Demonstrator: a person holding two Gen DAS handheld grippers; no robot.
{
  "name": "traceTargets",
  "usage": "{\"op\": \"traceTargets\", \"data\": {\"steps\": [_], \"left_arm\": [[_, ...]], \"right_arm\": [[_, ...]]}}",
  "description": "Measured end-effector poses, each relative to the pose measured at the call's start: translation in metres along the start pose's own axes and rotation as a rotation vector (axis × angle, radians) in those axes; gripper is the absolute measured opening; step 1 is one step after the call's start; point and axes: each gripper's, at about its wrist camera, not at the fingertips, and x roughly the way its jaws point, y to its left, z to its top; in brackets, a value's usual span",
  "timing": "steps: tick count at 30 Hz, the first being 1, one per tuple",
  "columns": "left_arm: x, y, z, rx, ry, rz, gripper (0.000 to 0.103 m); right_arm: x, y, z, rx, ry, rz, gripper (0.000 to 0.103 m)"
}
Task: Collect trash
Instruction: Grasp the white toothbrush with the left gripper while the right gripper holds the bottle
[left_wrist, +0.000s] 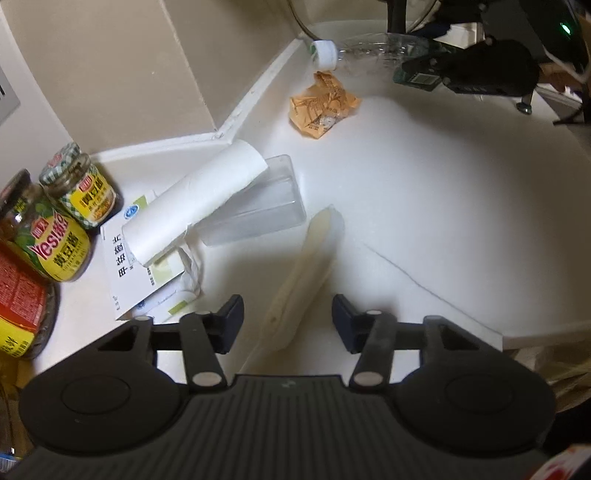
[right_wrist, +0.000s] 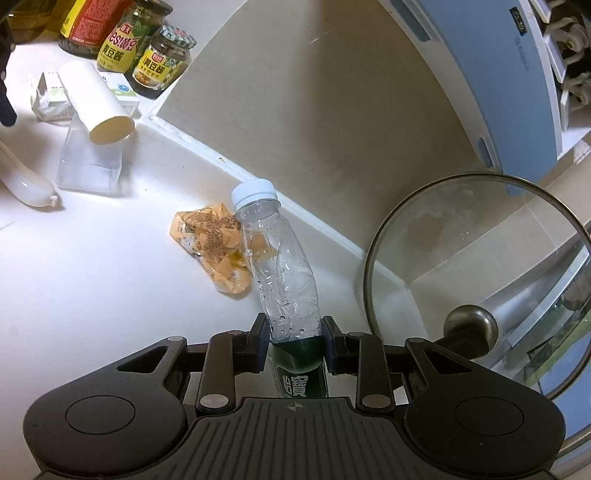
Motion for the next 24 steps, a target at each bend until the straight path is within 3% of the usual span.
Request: {"op": "traceTargets", "data": {"steps": [4, 8, 15, 24], "left_arm": [[0.002, 0.008, 0.004, -0.016, 0.028, -0.058, 0.038], [0.005, 0.018, 0.006, -0.103, 0.057, -0.128, 0.021], [-0.005, 0.000, -0.001, -0.187, 0.044, -0.094, 0.019], [-0.035, -0.025, 0.002, -0.335, -0.047, -0.054, 0.018]], "right_arm": [[-0.002, -0.003, -0.003, 0.022, -0.005, 0.010, 0.030], [-0.005, -0.008, -0.004, 0.048, -0.009, 0.023, 0.030], [-0.020, -0.014, -0.005, 0.109, -0.028, 0.062, 0.030], [-0.047, -0.020, -0.008, 0.138, -0.084, 0.088, 0.030]]}}
